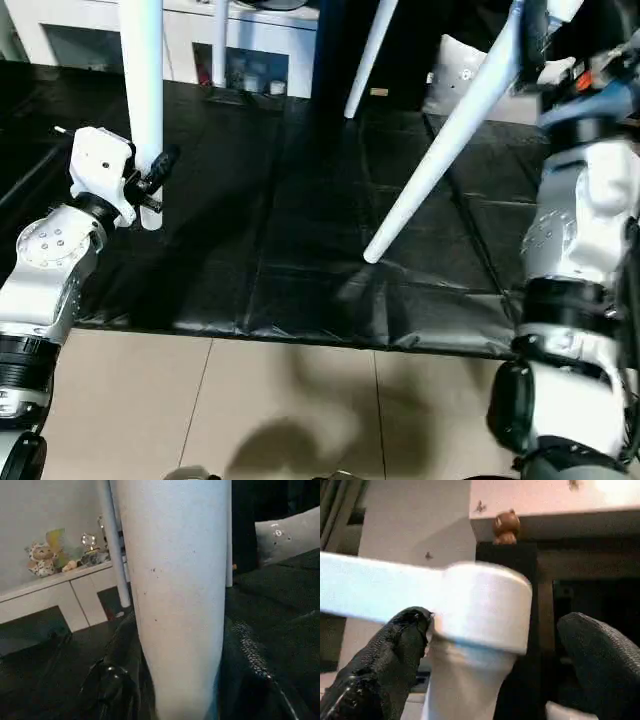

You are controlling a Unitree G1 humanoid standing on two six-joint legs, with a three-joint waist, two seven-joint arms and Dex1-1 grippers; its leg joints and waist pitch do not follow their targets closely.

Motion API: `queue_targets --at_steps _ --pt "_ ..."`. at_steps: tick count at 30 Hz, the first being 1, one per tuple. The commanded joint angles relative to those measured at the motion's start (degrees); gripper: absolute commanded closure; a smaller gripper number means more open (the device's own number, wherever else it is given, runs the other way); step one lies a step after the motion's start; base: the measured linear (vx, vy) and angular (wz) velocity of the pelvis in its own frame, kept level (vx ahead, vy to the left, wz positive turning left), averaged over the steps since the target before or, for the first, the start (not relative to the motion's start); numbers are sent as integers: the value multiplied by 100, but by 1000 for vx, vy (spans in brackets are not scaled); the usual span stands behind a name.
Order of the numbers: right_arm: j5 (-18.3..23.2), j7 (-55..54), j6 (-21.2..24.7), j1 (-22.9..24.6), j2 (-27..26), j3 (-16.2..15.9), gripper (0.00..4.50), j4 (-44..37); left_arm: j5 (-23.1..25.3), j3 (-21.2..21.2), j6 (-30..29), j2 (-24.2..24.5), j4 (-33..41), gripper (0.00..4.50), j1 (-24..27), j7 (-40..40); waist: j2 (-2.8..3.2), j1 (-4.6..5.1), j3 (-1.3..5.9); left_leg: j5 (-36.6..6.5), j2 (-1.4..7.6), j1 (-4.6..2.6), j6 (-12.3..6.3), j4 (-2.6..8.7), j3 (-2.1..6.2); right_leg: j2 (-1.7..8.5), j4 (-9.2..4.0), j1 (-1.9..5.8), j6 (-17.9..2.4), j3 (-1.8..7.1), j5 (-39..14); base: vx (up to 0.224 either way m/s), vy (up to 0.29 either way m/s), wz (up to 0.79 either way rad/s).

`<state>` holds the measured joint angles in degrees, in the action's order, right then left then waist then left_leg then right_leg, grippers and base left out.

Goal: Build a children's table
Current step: Flip table

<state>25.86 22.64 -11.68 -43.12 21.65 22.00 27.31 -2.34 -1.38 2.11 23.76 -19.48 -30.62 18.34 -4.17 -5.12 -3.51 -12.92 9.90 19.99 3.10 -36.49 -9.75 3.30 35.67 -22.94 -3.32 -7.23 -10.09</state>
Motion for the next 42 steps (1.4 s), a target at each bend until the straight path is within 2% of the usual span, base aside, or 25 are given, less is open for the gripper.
queue_targets --at_steps 1,7,10,11,12,15,17,18,22,24,26,27,29,30,31,32,33,34,35,37,38,39,40,41,42 --pt "98 -5 160 143 -53 22 0 205 407 295 -31 85 -93 293 149 104 138 -5 394 -965 375 -34 -59 502 161 617 -517 315 -569 416 -1838 0 0 0" --pt "4 435 614 328 -131 -306 0 446 446 351 -94 54 -116 293 314 86 127 -15 395 -1025 357 -30 -54 493 159 624 -549 316 -525 416 -2005 0 0 0" --pt "-14 512 1110 415 -204 -531 0 382 463 370 -155 37 -107 293 465 51 141 -26 404 -885 378 -22 -63 500 169 615 -514 313 -581 422 -1781 0 0 0" --pt "-21 543 1200 446 -223 -590 0 353 470 375 -165 37 -107 293 504 45 105 -26 411 -825 384 -16 -76 497 168 622 -490 320 -613 427 -1676 0 0 0" --pt "33 684 1409 554 -287 -737 0 181 500 416 -219 37 -144 293 579 54 115 -33 408 -777 387 -16 -99 500 164 622 -489 313 -635 439 -1560 0 0 0" --pt "117 792 1601 682 -369 -861 0 -60 516 454 -338 27 -202 293 617 69 90 -54 426 -747 411 -36 -64 514 167 631 -460 314 -659 443 -1363 0 0 0" --pt "177 843 1760 859 -462 -993 0 -368 517 480 -443 26 -268 293 642 88 105 -69 417 -747 419 -31 -48 531 171 637 -471 316 -642 449 -1335 0 0 0" --pt "173 737 1827 1022 -521 -1045 0 -600 507 469 -520 49 -254 237 672 68 108 -88 416 -741 435 -54 -1 543 178 644 -471 304 -611 451 -1326 0 0 0" --pt "-97 253 1795 1411 -573 -1010 0 -1100 385 347 -757 145 109 218 890 73 109 -82 412 -858 445 -66 135 576 187 642 -465 304 -544 462 -1282 0 0 0" --pt "-177 73 1789 1576 -579 -950 0 -1323 313 272 -777 161 273 186 975 61 96 -89 404 -873 399 -43 134 568 166 650 -497 324 -532 468 -1475 0 0 0" --pt "-187 49 1787 1603 -580 -940 0 -1361 299 258 -779 162 299 175 987 58 82 -82 392 -926 365 -34 81 569 154 642 -546 327 -385 460 -1806 0 0 0" --pt "-266 -170 1807 1896 -581 -831 0 -1816 162 83 -767 141 584 169 1132 -27 104 -97 397 -871 364 -34 60 564 155 647 -570 321 -295 465 -1925 0 0 0" --pt "-295 -369 1900 2294 -597 -726 0 -2482 -19 -178 -708 91 984 161 1368 -171 106 -111 407 -753 399 -21 48 575 167 648 -555 333 -249 474 -1747 0 0 0" --pt "-312 -427 1918 2414 -604 -709 0 -2686 -70 -266 -674 73 1104 161 1447 -216 105 -104 410 -704 409 -19 2 585 171 609 -526 323 -297 459 -1484 0 0 0" --pt "-344 -528 1961 2721 -613 -717 0 -3160 -248 -500 -587 -31 1487 161 1685 -325 150 -107 407 -721 402 -17 -13 590 177 609 -528 325 -321 455 -1453 0 0 0" --pt "-360 -562 1984 2814 -616 -724 0 -3298 -316 -573 -569 -73 1619 161 1761 -355 126 -102 404 -741 419 -6 -23 588 174 615 -527 329 -360 455 -1358 0 0 0" --pt "-384 -620 2054 2919 -611 -742 0 -3450 -406 -658 -586 -135 1792 161 1852 -387 128 -89 378 -901 404 -16 -40 603 167 601 -564 320 -341 444 -1590 0 0 0" --pt "-378 -650 2060 3034 -638 -758 0 -3635 -559 -749 -650 -214 2009 161 1967 -396 179 -87 375 -974 389 -22 -43 602 167 599 -582 317 -322 438 -1712 0 0 0" --pt "-360 -686 2083 3173 -669 -773 0 -3860 -735 -845 -762 -308 2283 161 2119 -415 154 -71 364 -1044 386 -21 -45 599 161 596 -611 313 -285 438 -1852 0 0 0" --pt "-295 -735 2267 3391 -682 -845 0 -4198 -986 -945 -960 -436 2721 161 2382 -433 160 -28 312 -1337 382 -18 -52 614 169 598 -700 290 -125 407 -2478 0 0 0" --pt "-276 -812 2486 3561 -677 -925 0 -4448 -1146 -965 -1183 -535 3109 161 2614 -475 166 -5 307 -1440 353 -40 -47 594 171 587 -733 274 6 393 -2790 0 0 0" --pt "-263 -824 2510 3571 -683 -927 0 -4462 -1157 -963 -1210 -543 3141 161 2631 -482 156 22 290 -1483 324 -20 -74 589 168 567 -788 260 177 371 -3052 0 0 0" --pt "-111 -1050 2892 3706 -775 -966 0 -4686 -1341 -929 -1659 -671 3616 161 2876 -599 144 35 296 -1509 318 -45 -60 577 166 551 -790 240 240 365 -3142 0 0 0" --pt "-129 -1122 3048 3741 -786 -1046 0 -4779 -1385 -898 -1843 -716 3786 161 2946 -657 151 35 303 -1480 324 -34 -49 577 179 562 -775 256 260 361 -3128 0 0 0" --pt "-117 -1159 3276 3772 -772 -1167 0 -4887 -1362 -853 -2012 -745 3945 161 2988 -732 197 58 288 -1569 305 -48 -43 567 181 515 -837 218 392 327 -3256 0 0 0"
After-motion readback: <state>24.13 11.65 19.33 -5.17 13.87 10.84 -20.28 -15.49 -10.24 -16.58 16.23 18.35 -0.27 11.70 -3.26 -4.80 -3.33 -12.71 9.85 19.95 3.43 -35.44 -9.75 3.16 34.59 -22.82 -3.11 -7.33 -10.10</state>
